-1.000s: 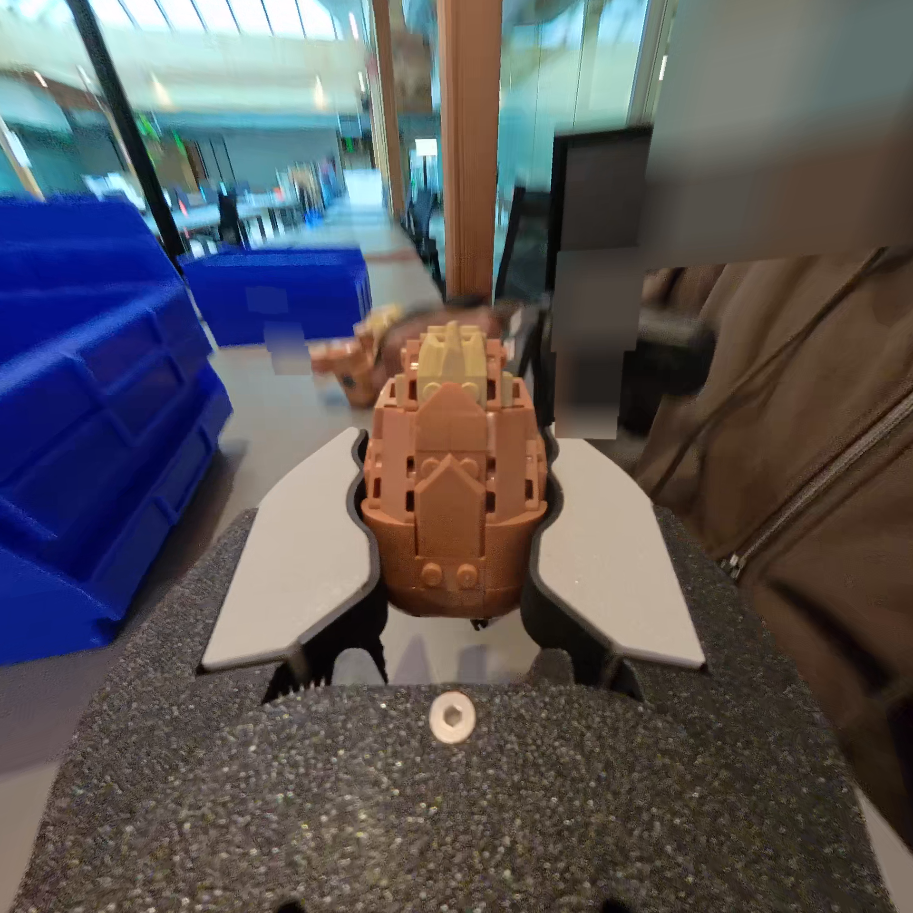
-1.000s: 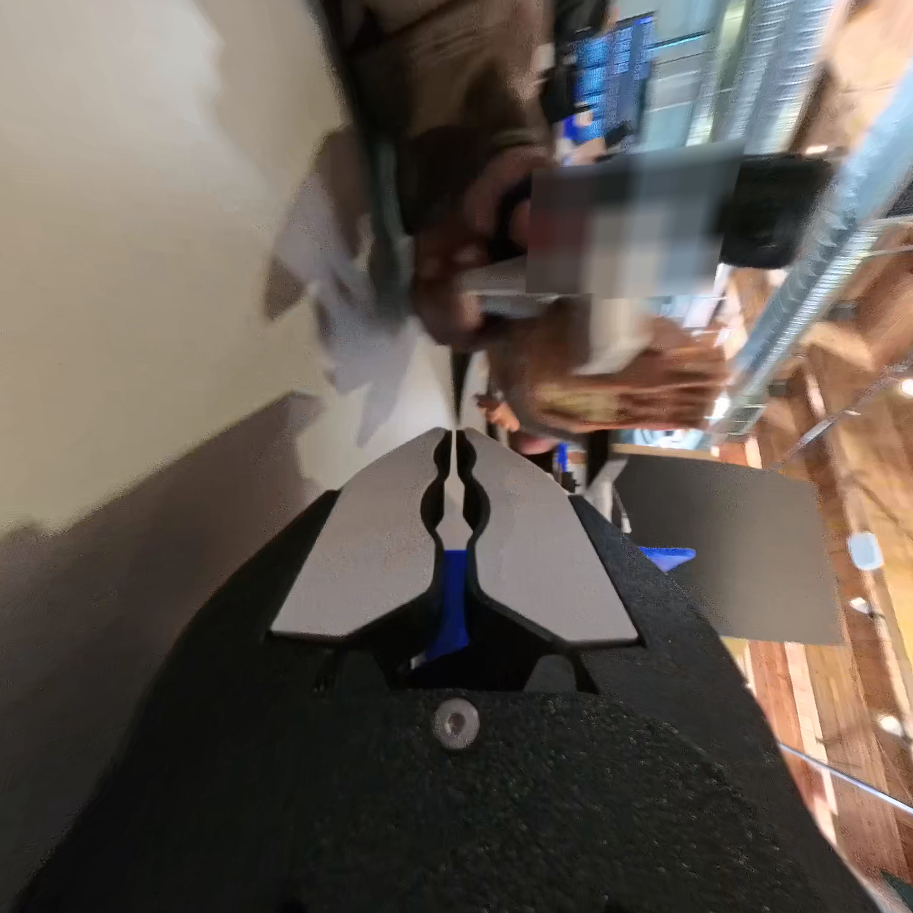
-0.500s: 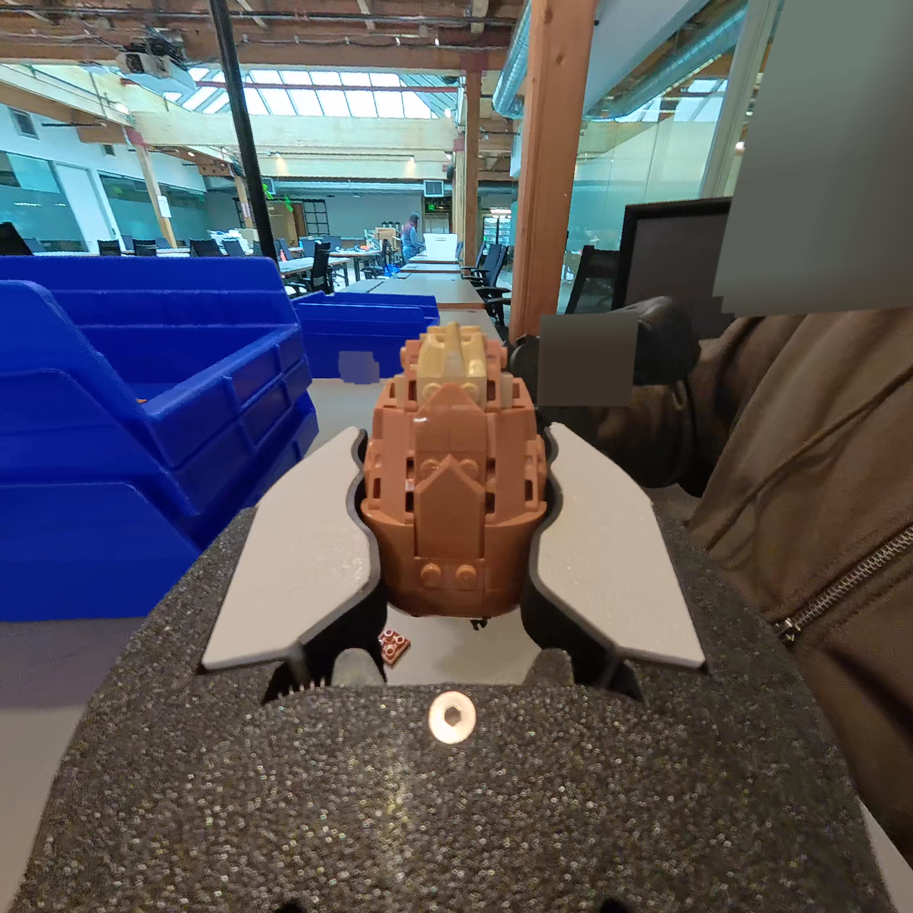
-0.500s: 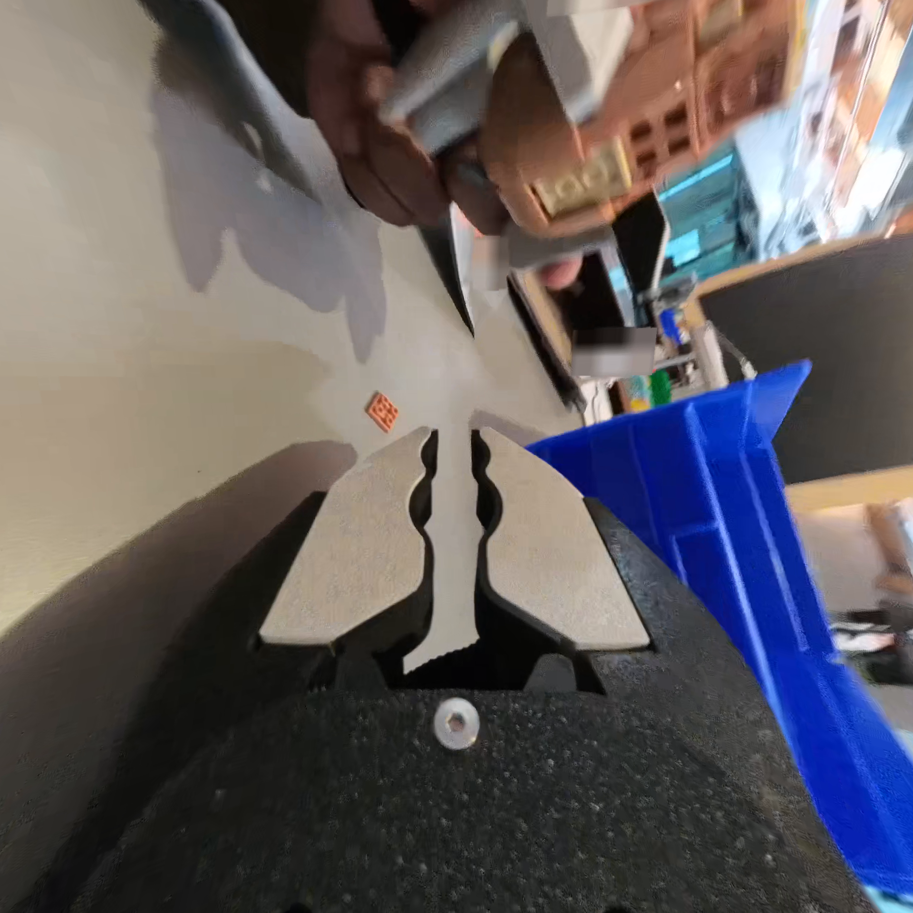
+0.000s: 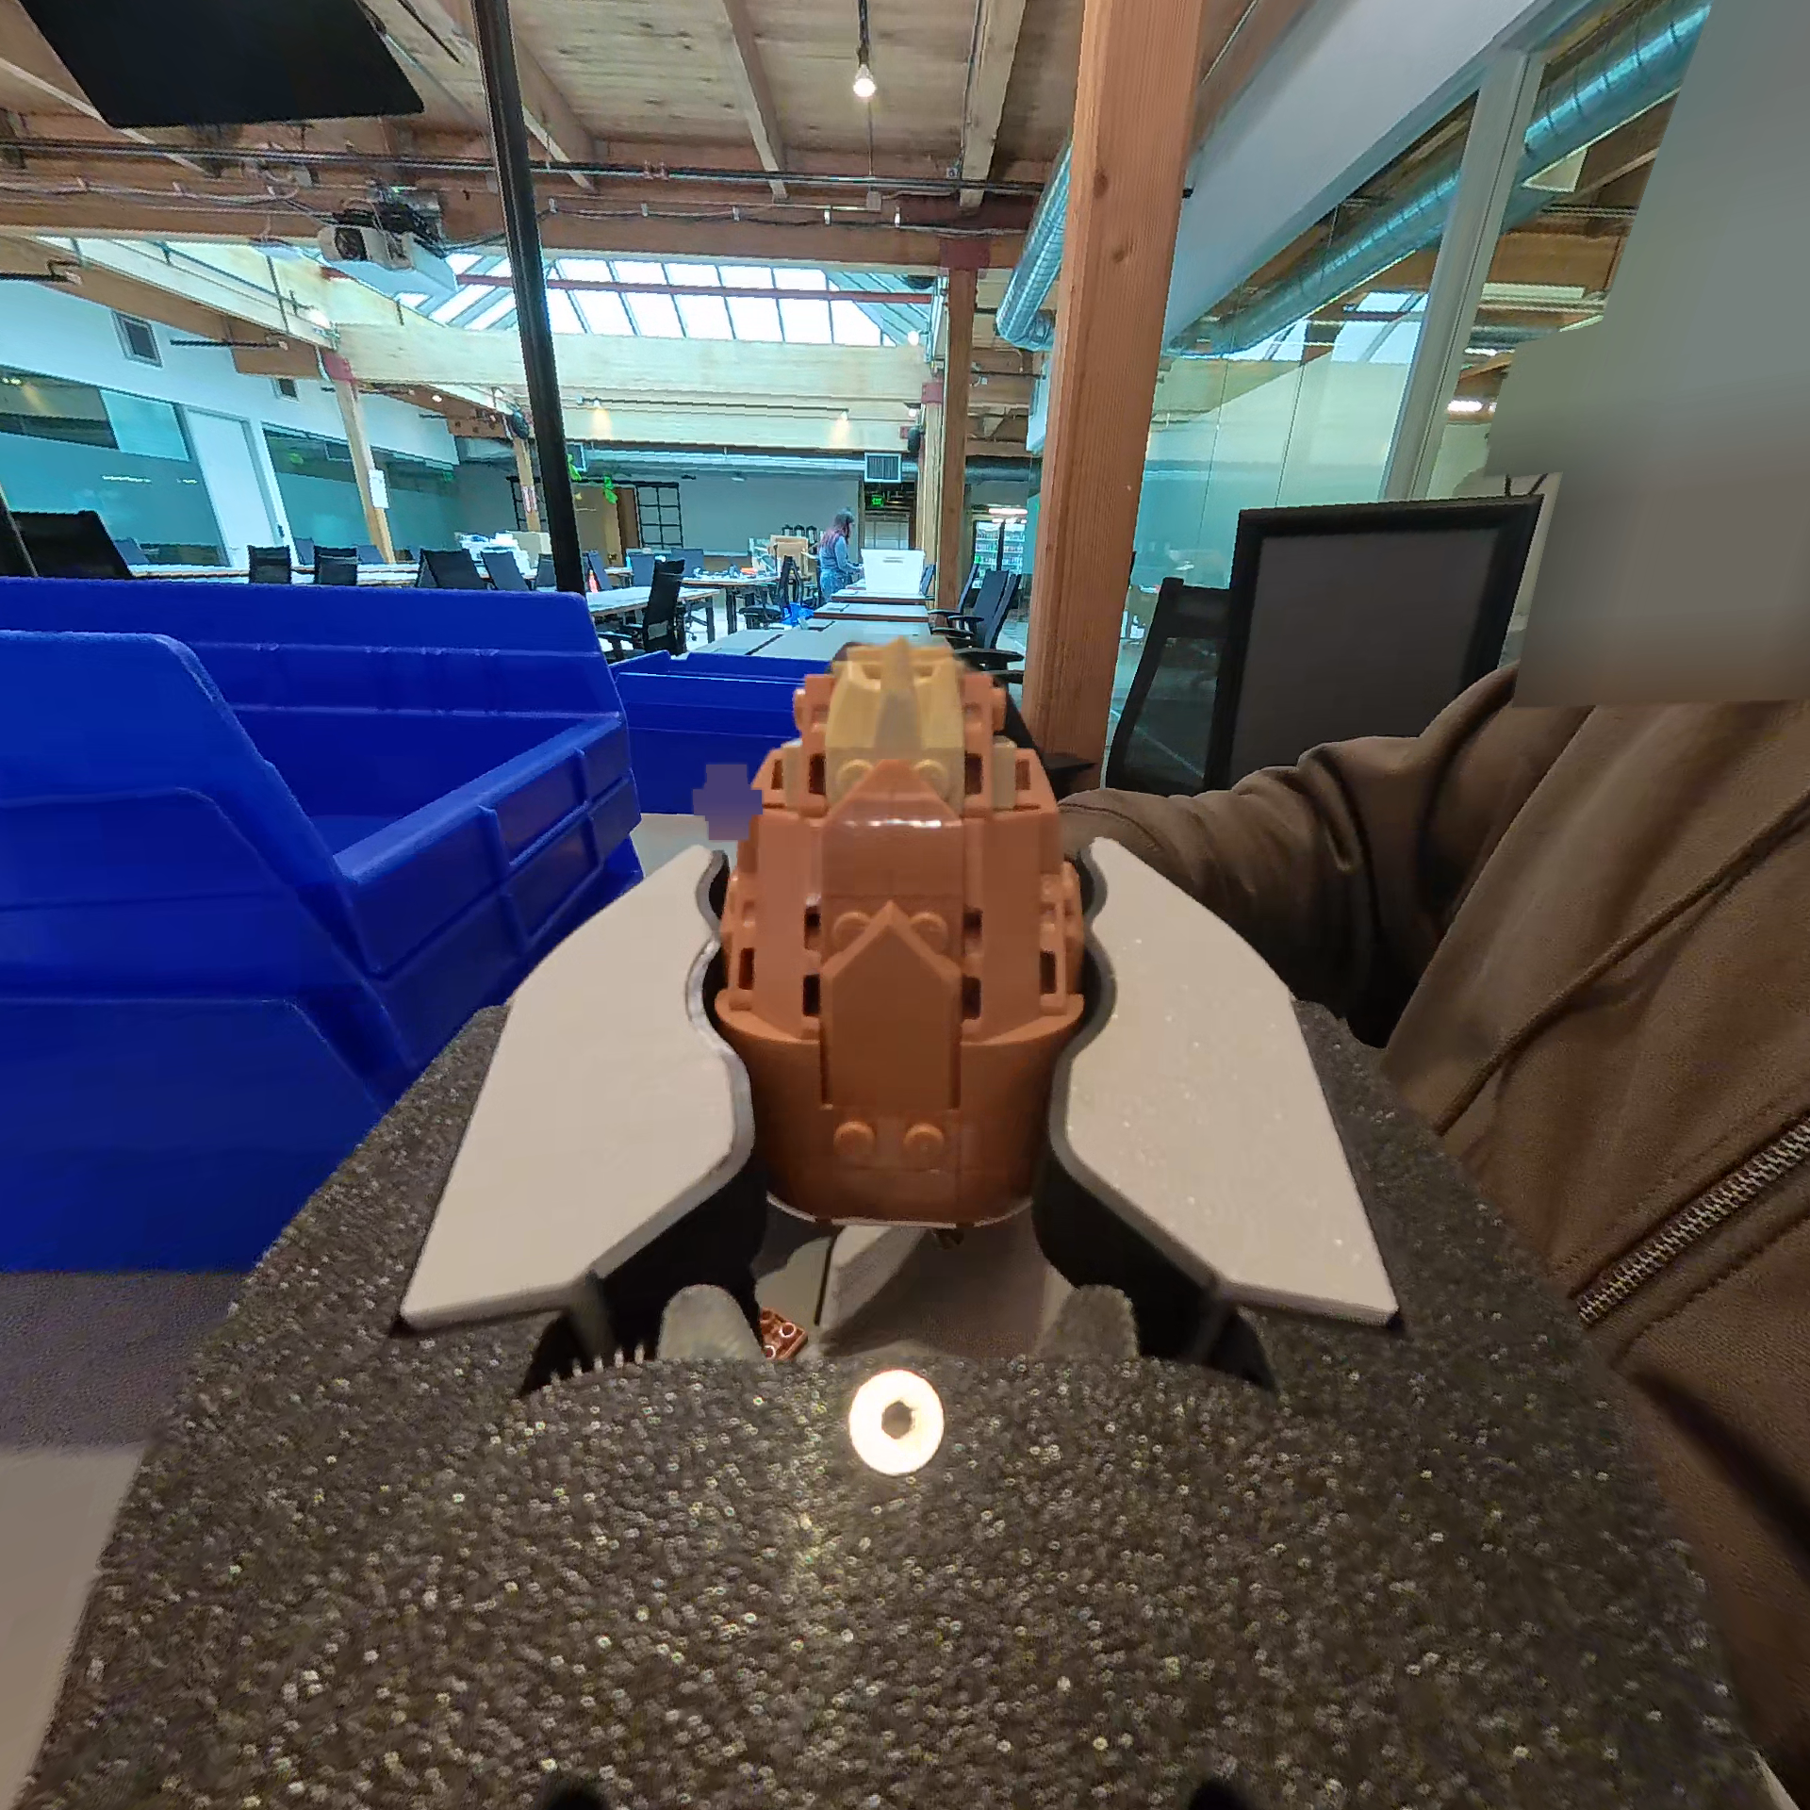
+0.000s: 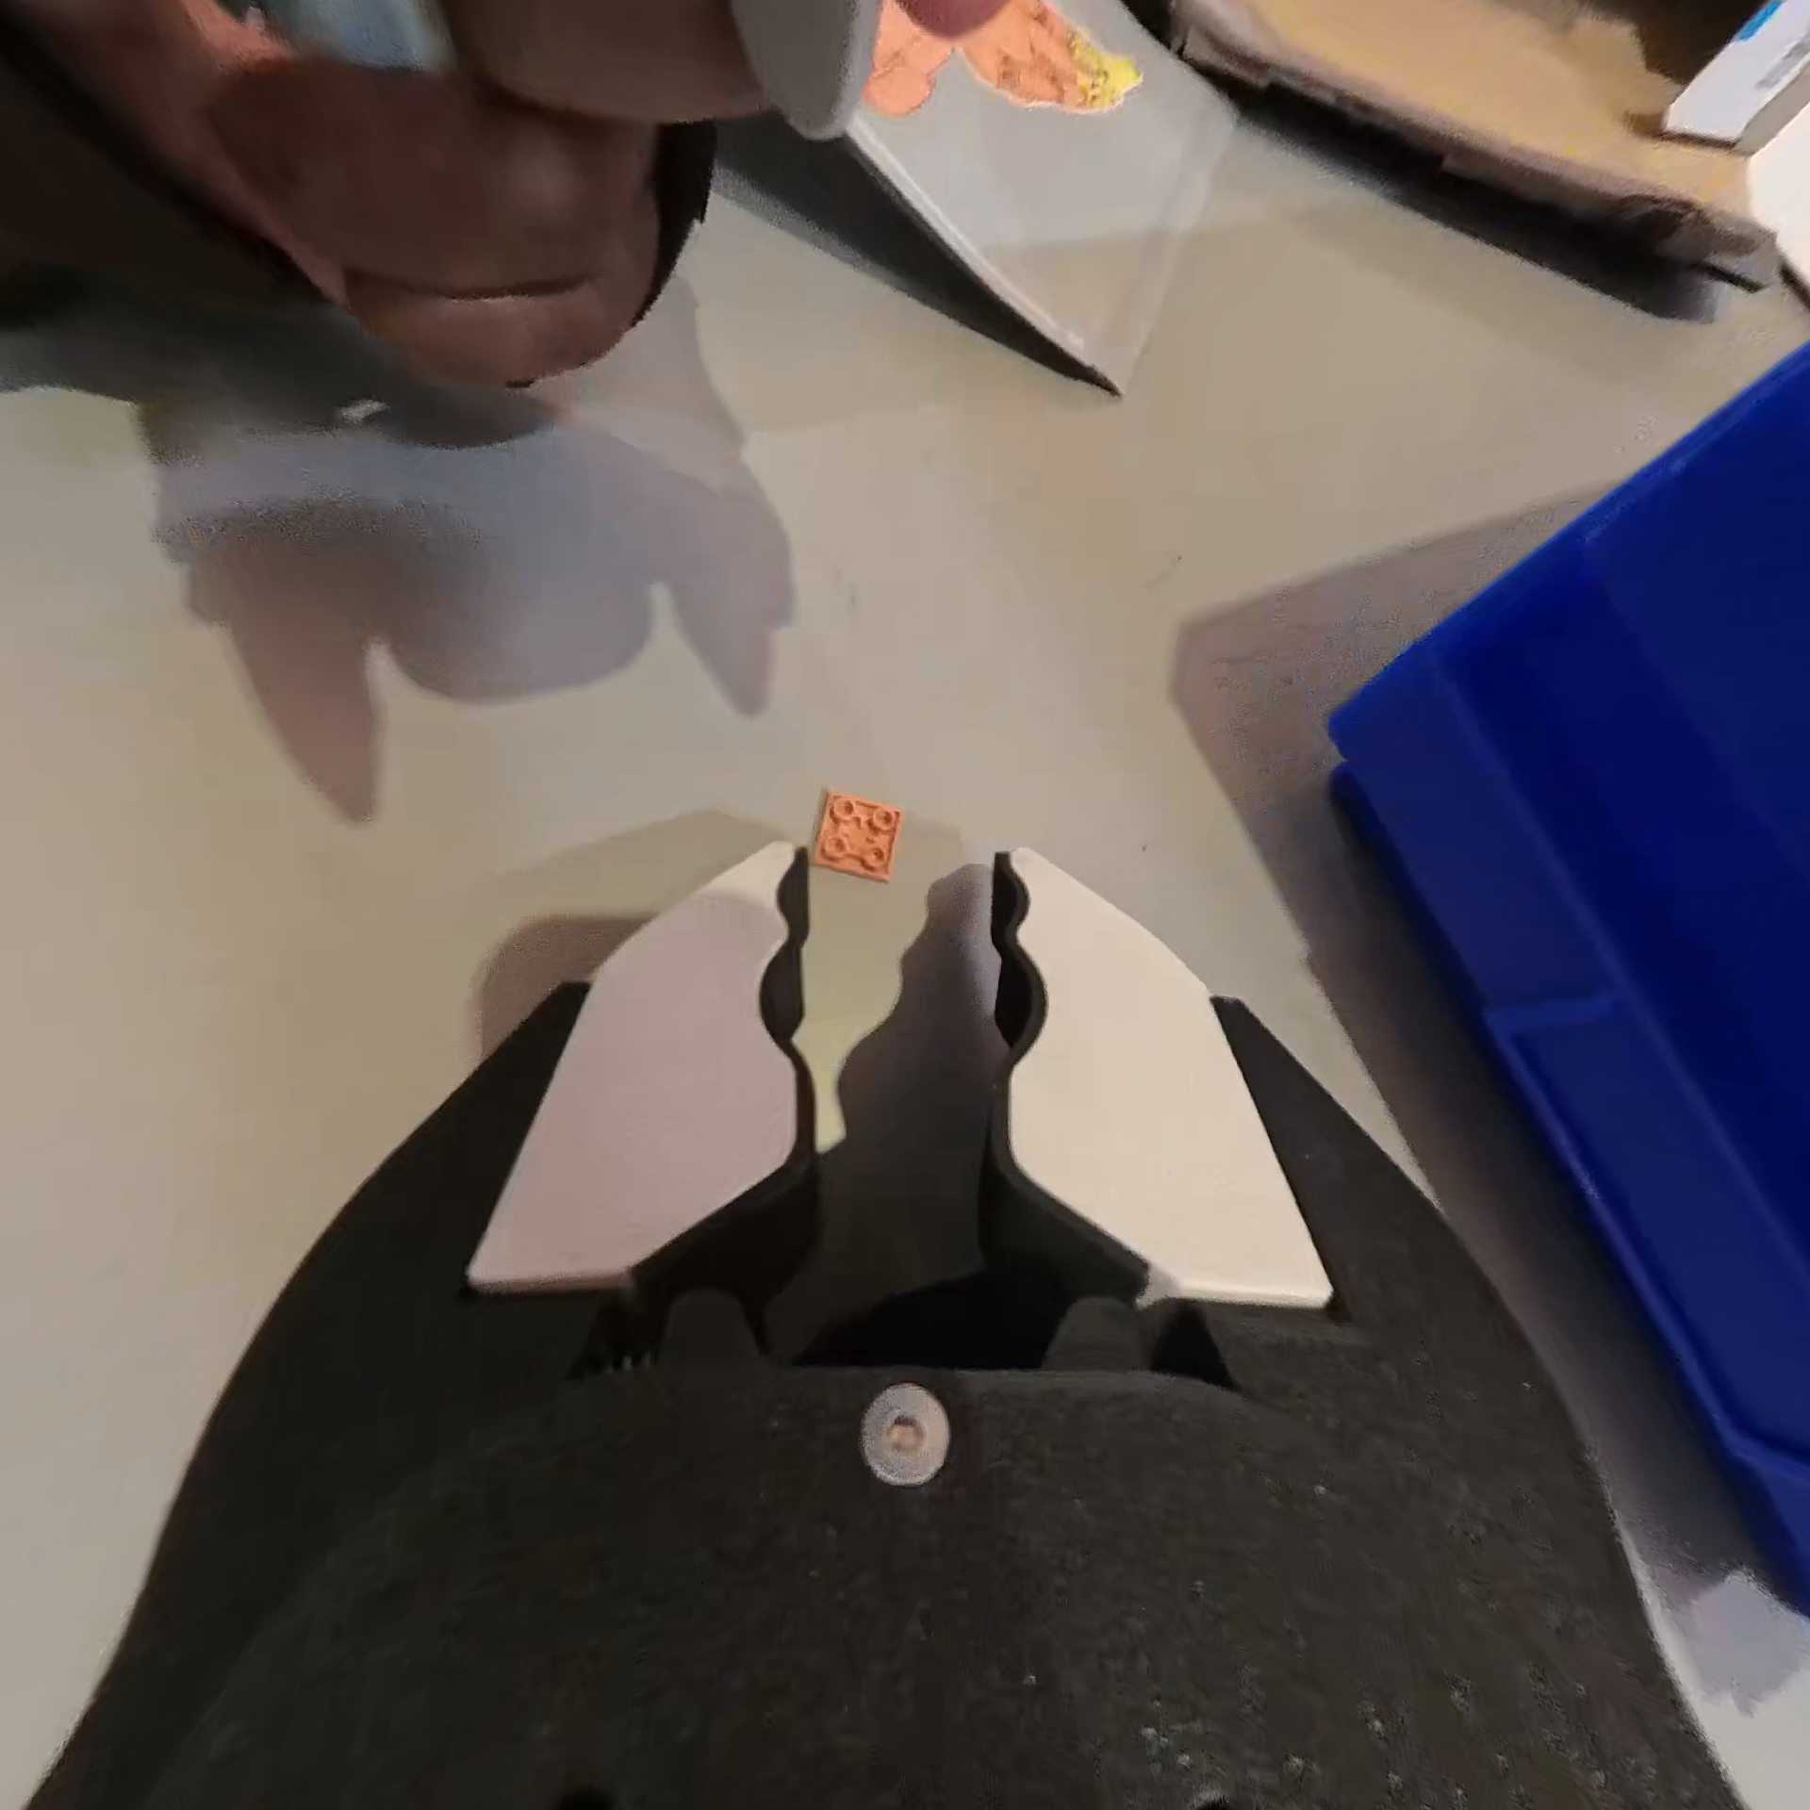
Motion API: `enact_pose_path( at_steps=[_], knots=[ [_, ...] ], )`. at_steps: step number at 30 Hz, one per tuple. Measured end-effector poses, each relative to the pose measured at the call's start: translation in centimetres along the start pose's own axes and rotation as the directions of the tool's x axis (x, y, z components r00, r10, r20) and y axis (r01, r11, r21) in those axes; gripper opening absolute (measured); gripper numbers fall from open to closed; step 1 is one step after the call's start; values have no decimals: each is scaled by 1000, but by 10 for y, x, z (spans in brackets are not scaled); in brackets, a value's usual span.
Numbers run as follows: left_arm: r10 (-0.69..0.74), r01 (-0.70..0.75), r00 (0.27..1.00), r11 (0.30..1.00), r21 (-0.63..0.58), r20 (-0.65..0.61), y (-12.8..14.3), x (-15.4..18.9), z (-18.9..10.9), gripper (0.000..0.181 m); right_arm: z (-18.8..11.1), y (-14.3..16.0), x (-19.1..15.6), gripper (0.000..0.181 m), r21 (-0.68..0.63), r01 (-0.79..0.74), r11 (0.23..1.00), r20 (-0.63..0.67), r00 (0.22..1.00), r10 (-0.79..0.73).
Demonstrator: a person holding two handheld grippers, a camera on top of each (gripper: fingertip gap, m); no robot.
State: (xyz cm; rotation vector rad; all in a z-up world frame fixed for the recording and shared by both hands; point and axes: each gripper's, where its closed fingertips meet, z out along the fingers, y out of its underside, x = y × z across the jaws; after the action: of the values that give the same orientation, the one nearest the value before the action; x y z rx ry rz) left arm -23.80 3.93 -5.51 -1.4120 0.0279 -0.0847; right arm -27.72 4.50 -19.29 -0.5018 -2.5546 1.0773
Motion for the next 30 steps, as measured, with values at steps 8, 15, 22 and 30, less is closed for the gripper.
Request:
enact_pose_path(
  at_steps=[8, 15, 22, 30],
  knots=[
    [17, -17, 1000, 1000, -8, -6, 0, 4, 2, 67, 13, -3, -5, 28, -63, -73, 995, 13, 997, 74],
    [22, -22, 1000, 1000, 2, -2, -3, 4, 2, 67, 13, -1, -5, 27, -113, -132, 985, 20, 991, 135],
    [31, -31, 999, 999, 13, 16, -7, 2, 0, 67, 13, -1, -6, 15, -109, -111, 988, 15, 994, 113],
    [32, -40, 995, 997, 71, 99, -19, -11, -8, 66, -53, -72, 19, 15, 245, 62, 968, -155, 988, -24]
  ],
)
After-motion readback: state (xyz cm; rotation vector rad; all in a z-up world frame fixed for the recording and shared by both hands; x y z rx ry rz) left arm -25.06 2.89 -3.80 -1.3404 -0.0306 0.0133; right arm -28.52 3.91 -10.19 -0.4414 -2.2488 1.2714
